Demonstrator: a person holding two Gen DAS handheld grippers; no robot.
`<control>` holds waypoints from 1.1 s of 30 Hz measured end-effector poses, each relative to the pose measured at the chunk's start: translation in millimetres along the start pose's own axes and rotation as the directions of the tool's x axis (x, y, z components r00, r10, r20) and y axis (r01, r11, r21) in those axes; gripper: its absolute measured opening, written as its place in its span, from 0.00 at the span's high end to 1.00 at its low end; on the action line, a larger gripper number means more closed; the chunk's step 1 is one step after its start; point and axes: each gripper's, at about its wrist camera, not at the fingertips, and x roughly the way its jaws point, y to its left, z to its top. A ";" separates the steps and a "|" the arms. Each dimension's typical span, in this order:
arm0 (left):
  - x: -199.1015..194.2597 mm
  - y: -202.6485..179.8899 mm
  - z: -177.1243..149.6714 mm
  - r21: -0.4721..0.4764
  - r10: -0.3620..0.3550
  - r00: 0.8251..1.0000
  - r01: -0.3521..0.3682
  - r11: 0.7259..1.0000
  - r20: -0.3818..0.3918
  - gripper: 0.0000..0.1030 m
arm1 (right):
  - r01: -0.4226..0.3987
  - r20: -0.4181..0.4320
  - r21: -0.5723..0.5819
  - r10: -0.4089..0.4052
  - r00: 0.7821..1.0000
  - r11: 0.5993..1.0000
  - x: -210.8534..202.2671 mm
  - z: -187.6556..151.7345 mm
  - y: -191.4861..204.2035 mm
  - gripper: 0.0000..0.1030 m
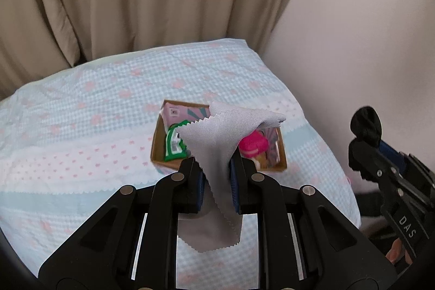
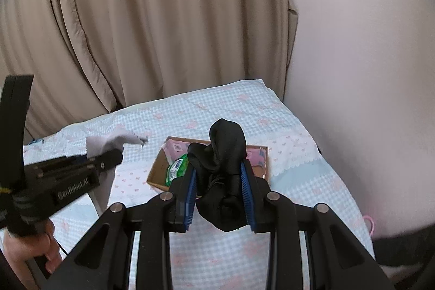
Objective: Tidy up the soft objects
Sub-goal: 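Lower grey cloth and black sock into the box with both tools, release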
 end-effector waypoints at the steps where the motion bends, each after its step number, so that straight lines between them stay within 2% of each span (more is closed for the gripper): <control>1: 9.4 -3.8 6.5 -0.010 0.011 1.000 -0.011 1.000 -0.003 0.87 | -0.011 -0.008 -0.001 0.011 1.000 1.000 8.7 4.2 -8.2 0.73; 6: 55.1 -14.1 29.1 -0.046 0.047 0.998 -0.048 0.998 -0.034 0.87 | -0.054 -0.060 -0.030 0.052 0.997 0.998 51.6 19.3 -38.5 0.73; 12: 130.9 -8.0 45.6 -0.069 0.089 0.988 -0.098 0.993 -0.128 0.87 | -0.111 -0.139 -0.058 0.102 0.985 0.992 115.0 29.2 -60.1 0.73; 20: 219.6 21.1 40.8 -0.129 0.119 0.951 -0.161 0.979 -0.284 0.87 | -0.214 -0.258 -0.074 0.188 0.948 0.974 196.4 11.8 -60.1 0.73; 26: 262.1 32.7 34.3 -0.132 0.146 0.926 -0.202 0.971 -0.347 0.87 | -0.275 -0.317 -0.067 0.241 0.917 0.959 232.9 -8.8 -51.6 0.73; 33: 294.6 34.9 28.8 -0.086 0.173 0.906 -0.222 0.971 -0.386 0.87 | -0.280 -0.366 -0.045 0.245 0.898 0.959 263.5 -29.2 -50.3 0.73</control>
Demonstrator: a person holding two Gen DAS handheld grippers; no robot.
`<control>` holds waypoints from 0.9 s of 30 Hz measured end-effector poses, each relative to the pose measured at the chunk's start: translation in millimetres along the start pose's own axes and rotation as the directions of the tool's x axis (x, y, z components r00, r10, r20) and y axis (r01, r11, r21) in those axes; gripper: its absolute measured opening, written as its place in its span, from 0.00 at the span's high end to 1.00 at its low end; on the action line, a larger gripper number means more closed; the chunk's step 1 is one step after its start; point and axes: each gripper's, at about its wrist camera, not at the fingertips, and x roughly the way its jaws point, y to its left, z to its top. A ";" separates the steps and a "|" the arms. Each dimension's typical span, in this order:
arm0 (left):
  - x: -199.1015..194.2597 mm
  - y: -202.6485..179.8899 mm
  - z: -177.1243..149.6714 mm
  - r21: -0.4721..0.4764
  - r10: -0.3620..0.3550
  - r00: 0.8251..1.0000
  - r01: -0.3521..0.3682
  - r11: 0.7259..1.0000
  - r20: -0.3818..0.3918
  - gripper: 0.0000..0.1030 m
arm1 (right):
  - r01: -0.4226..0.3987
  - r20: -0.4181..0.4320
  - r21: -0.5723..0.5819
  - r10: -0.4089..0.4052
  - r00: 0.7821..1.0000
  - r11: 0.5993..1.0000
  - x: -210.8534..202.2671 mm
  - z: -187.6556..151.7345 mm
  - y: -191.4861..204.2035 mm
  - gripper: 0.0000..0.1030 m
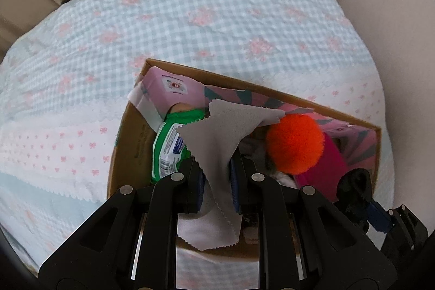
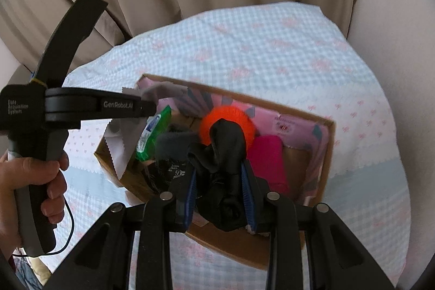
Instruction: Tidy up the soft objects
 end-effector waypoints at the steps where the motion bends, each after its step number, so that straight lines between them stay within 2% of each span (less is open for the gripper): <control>1: 1.7 -1.3 0.8 0.008 0.004 1.000 -0.004 1.000 -0.003 0.87 | -0.001 -0.005 0.002 0.001 1.000 1.000 3.1 -1.7 -0.1 0.73; 3: 4.9 -2.6 1.6 0.015 0.022 1.000 -0.022 1.000 -0.005 0.86 | 0.001 -0.011 -0.005 -0.001 1.000 1.000 6.4 -4.7 2.0 0.73; 4: 5.2 -2.5 2.5 0.015 0.026 1.000 -0.026 1.000 -0.003 0.86 | -0.004 -0.019 -0.011 0.004 1.000 1.000 8.6 -5.3 3.4 0.67; 5: 6.2 -2.3 3.5 0.013 0.017 1.000 -0.017 1.000 -0.007 0.84 | -0.009 -0.027 -0.017 0.009 1.000 1.000 10.7 -6.9 5.0 0.50; 6: 7.2 -2.0 4.2 0.013 0.001 1.000 -0.001 1.000 -0.016 0.76 | -0.011 -0.031 -0.020 0.010 0.999 1.000 13.0 -6.7 5.7 0.41; 7: 8.3 -2.3 4.6 0.013 -0.017 0.999 0.017 1.000 -0.027 0.63 | -0.015 -0.030 -0.024 0.014 0.999 1.000 13.5 -7.9 6.6 0.25; 8: 9.5 -2.8 4.7 0.016 -0.032 0.999 0.032 0.999 -0.036 0.08 | -0.020 -0.030 -0.029 0.019 0.999 0.999 14.5 -8.7 7.0 0.11; 9: 9.3 -3.6 4.2 0.023 -0.031 0.999 0.031 0.999 -0.038 0.01 | -0.022 -0.033 -0.036 0.021 0.999 0.999 15.1 -10.8 7.8 0.07; 11: 7.9 -5.4 2.8 0.039 -0.010 1.000 0.011 0.999 -0.010 0.00 | -0.020 -0.034 -0.045 0.019 0.999 0.999 15.3 -13.7 8.5 0.06; 19: -1.5 1.2 -3.3 0.020 -0.005 1.000 0.005 1.000 -0.012 0.00 | -0.006 -0.035 -0.027 0.005 0.999 1.000 7.7 -26.1 7.9 0.06; 27: -51.7 7.9 -12.3 0.019 -0.021 0.998 0.020 1.000 0.051 0.00 | 0.013 0.018 -0.012 -0.013 1.000 1.000 -23.8 -21.9 15.6 0.06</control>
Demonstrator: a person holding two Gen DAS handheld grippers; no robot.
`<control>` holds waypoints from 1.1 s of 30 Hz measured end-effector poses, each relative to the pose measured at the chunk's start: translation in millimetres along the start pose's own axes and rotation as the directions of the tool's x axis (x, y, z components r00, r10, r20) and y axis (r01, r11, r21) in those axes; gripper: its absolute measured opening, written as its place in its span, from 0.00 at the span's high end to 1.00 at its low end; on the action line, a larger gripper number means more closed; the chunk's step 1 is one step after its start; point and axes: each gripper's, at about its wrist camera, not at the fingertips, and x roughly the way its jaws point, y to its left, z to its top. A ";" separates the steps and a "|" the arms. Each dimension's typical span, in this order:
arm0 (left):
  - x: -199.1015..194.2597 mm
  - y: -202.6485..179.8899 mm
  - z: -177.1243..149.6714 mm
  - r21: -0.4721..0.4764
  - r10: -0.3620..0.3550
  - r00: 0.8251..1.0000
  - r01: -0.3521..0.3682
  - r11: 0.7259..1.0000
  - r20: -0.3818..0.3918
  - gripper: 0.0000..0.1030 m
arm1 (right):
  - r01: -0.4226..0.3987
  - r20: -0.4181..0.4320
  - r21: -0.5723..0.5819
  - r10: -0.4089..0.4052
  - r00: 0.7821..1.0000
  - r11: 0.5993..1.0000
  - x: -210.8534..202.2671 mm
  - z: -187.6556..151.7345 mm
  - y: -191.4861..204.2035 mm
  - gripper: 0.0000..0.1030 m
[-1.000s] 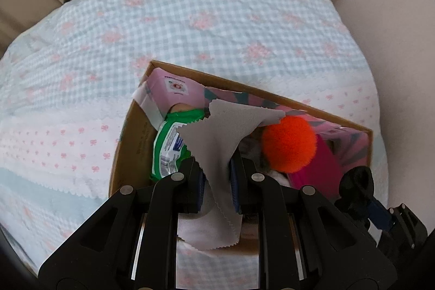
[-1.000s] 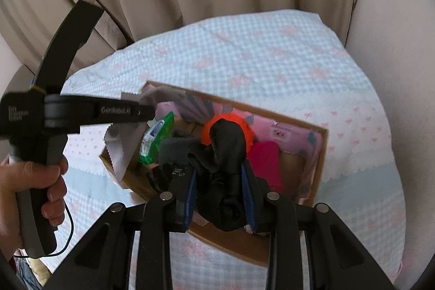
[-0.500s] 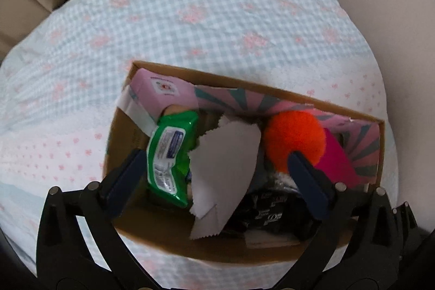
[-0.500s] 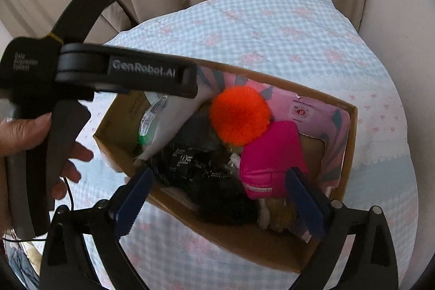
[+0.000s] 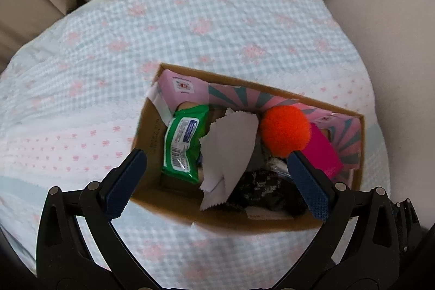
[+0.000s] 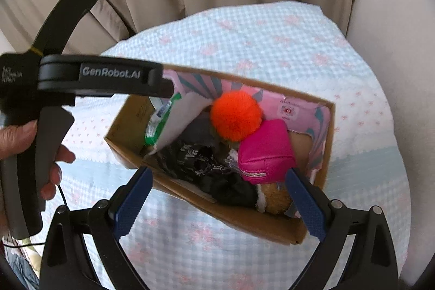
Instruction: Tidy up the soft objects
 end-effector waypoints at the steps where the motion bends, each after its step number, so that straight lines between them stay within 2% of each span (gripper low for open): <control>1: -7.3 0.3 -1.7 -0.001 -0.004 1.000 0.004 1.000 0.010 0.00 | 0.002 0.010 0.002 -0.002 1.000 1.000 -6.8 1.2 1.9 0.06; 6: -55.1 -2.1 -11.6 0.036 0.000 0.998 -0.003 0.999 0.068 0.00 | 0.023 0.050 -0.002 -0.023 0.998 1.000 -41.1 5.5 12.9 0.06; 10: -110.6 0.0 -24.6 0.055 -0.018 0.989 0.010 0.998 0.144 0.00 | 0.057 0.098 0.009 -0.058 0.993 0.998 -81.7 8.7 22.4 0.06; 13: -158.9 3.4 -40.9 0.071 -0.070 0.978 0.057 0.996 0.197 0.00 | 0.074 0.143 0.015 -0.076 0.987 0.997 -120.6 10.6 33.9 0.06; 16: -207.6 5.5 -61.2 0.107 -0.089 0.960 0.063 0.992 0.264 0.00 | 0.102 0.192 0.036 -0.107 0.976 0.994 -166.1 10.1 47.9 0.06; 19: -253.0 15.5 -83.1 0.122 -0.115 0.936 0.078 0.989 0.332 0.00 | 0.149 0.241 0.073 -0.163 0.957 0.986 -213.3 7.1 64.0 0.06; 23: -306.9 33.3 -113.8 0.155 -0.192 0.896 0.140 0.978 0.400 0.00 | 0.188 0.301 0.130 -0.219 0.928 0.974 -270.1 0.0 86.9 0.06; 30: -379.2 48.9 -162.7 0.230 -0.194 0.816 0.077 0.970 0.544 0.00 | 0.245 0.403 0.184 -0.300 0.865 0.952 -337.8 -23.9 133.3 0.06; 33: -399.0 60.1 -177.1 0.237 -0.209 0.788 0.082 0.968 0.580 0.00 | 0.274 0.438 0.203 -0.338 0.833 0.940 -355.4 -33.9 146.1 0.06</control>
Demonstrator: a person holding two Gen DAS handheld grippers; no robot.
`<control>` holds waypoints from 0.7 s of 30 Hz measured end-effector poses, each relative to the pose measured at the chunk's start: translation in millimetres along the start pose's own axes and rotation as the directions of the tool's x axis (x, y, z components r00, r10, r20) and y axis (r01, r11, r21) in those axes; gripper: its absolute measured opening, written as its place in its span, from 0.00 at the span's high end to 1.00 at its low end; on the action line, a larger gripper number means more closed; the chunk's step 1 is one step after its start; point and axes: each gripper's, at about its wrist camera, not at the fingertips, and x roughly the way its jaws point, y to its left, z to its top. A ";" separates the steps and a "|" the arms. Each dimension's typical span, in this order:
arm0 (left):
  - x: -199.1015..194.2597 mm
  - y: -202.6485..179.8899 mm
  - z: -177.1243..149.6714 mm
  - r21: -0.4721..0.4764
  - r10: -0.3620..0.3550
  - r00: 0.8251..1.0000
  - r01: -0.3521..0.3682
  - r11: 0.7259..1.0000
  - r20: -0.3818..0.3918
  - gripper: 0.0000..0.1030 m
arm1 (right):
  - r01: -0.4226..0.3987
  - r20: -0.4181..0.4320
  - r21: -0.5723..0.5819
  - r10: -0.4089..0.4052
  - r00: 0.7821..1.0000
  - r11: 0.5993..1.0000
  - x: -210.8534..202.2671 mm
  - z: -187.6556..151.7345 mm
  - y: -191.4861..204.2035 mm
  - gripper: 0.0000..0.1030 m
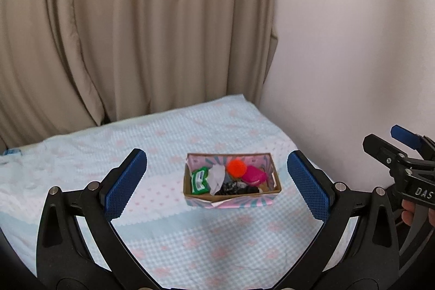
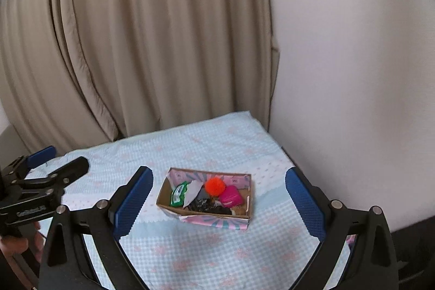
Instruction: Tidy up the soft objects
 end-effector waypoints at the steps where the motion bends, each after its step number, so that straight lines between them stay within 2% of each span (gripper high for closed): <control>1: -6.9 1.3 -0.4 0.000 -0.006 1.000 0.006 1.000 0.009 0.00 | 0.011 0.015 0.001 -0.011 1.000 1.000 -7.0 -1.3 1.7 0.06; 9: -47.1 8.5 -9.3 0.014 -0.022 0.997 0.021 1.000 0.078 0.00 | 0.058 0.077 0.011 -0.058 0.995 0.998 -38.8 -12.0 13.7 0.06; 21: -47.5 1.3 -15.0 0.026 -0.027 0.994 0.025 0.999 0.109 0.00 | 0.088 0.118 0.008 -0.088 0.989 0.996 -50.3 -13.1 16.1 0.06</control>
